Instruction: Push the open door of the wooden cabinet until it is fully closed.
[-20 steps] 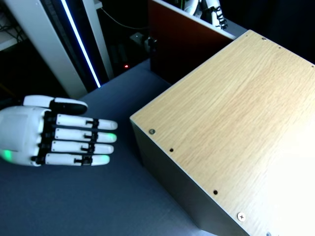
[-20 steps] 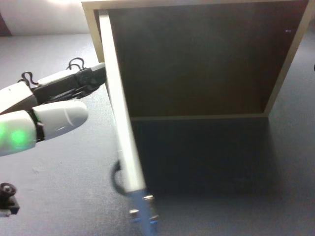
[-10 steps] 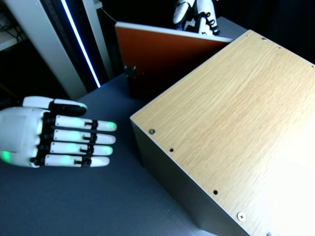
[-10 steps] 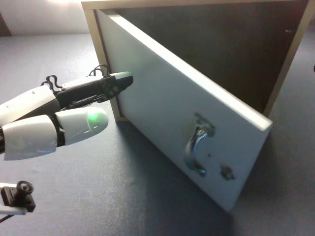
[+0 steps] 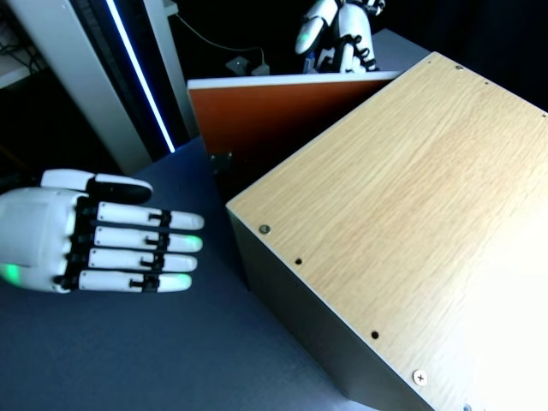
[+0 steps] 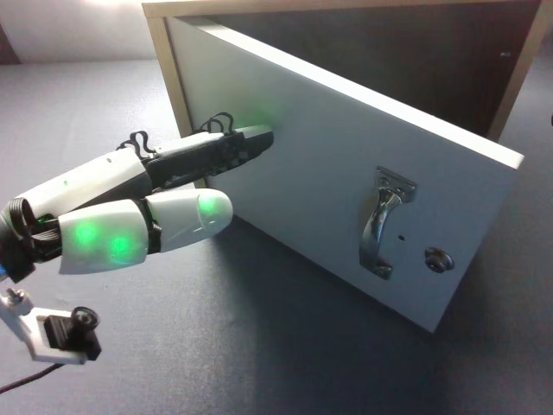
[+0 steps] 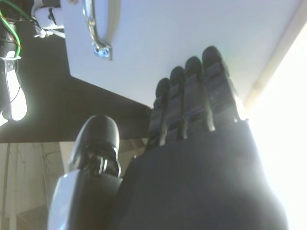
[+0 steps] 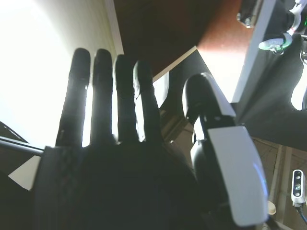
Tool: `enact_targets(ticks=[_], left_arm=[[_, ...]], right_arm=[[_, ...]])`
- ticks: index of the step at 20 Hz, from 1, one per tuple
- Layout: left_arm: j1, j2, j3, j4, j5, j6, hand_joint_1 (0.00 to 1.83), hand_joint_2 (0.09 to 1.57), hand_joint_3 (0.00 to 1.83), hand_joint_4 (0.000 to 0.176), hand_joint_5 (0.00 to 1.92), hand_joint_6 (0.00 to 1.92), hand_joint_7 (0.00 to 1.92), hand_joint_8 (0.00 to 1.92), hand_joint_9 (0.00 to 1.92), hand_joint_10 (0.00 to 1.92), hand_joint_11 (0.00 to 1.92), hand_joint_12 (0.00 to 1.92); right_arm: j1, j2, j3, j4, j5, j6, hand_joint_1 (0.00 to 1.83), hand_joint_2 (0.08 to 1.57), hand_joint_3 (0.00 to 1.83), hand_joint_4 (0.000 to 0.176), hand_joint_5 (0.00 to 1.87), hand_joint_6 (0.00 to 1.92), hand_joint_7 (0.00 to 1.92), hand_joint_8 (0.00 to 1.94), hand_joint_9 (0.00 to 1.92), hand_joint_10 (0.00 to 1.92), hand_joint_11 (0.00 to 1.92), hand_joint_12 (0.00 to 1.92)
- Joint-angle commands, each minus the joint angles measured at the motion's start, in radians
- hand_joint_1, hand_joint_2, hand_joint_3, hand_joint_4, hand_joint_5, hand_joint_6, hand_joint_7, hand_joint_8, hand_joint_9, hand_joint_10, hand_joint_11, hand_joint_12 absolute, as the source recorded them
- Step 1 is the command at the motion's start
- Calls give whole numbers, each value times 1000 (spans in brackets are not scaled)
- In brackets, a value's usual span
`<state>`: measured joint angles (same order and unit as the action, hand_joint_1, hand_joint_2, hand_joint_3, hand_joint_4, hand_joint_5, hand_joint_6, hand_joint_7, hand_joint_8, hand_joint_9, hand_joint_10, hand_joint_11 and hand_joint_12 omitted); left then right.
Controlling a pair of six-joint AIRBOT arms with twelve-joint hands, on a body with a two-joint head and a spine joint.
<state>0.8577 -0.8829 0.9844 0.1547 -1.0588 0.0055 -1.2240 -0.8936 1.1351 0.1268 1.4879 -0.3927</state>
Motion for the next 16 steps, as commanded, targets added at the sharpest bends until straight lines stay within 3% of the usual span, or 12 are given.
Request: enact_targets(ticks=[1, 13, 16], left_arm=[[-18, -9, 3, -11, -107, -6, 0, 1526, 10, 0, 128, 0, 139, 0, 130, 0, 127, 12], [-142, -105, 85, 15, -4, -6, 3, 1548, 4, 0, 188, 8, 174, 4, 148, 5, 145, 7], [-167, -132, 108, -2, -6, -6, 112, 1502, 0, 0, 202, 3, 177, 5, 184, 7, 210, 42]], right_arm=[[12, 0, 4, 24, 124, 10, 411, 1412, 1, 0, 366, 1, 363, 0, 380, 2, 227, 381], [12, -4, 6, 24, 124, 14, 333, 1395, 0, 0, 372, 0, 383, 2, 404, 1, 277, 329], [12, -5, 8, 25, 124, 17, 359, 1399, 1, 0, 374, 0, 381, 0, 402, 0, 263, 328]])
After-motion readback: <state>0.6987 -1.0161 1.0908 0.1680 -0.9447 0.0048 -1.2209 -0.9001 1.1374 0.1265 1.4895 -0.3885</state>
